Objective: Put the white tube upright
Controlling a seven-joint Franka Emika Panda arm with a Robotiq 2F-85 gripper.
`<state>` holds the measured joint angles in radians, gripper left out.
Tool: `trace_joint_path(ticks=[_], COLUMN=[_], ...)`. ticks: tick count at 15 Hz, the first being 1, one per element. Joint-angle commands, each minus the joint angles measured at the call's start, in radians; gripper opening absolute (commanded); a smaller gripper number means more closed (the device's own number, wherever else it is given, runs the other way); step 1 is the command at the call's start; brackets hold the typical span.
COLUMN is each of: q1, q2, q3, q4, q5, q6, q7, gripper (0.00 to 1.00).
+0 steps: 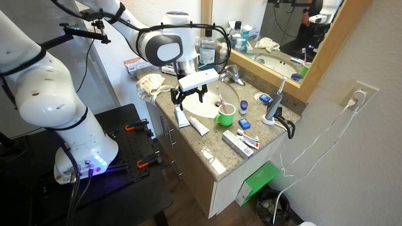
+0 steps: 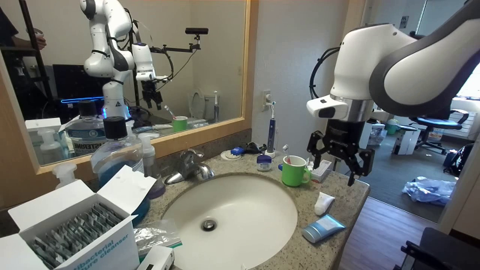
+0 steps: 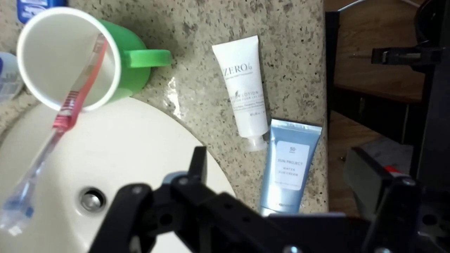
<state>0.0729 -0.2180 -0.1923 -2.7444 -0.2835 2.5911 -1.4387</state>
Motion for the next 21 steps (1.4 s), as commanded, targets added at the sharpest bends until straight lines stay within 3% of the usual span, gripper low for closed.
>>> trace_joint_path(ticks=[1,11,19,21], q1=[-0.022,-0.087,-0.191,-0.208], q2=[0.086,0.311,0.418,0.431], q3=[0.004,0.065,0.146,0.157], q4=[0.036,0.142,0.195,0.198], q5=[0.051,0.347,0.379,0.374], q6=[0.049,0.092,0.093,0.096], q7=[-0.150,-0.500,-0.524,-0.519], gripper=[1.00,1.00,1.00,0.92])
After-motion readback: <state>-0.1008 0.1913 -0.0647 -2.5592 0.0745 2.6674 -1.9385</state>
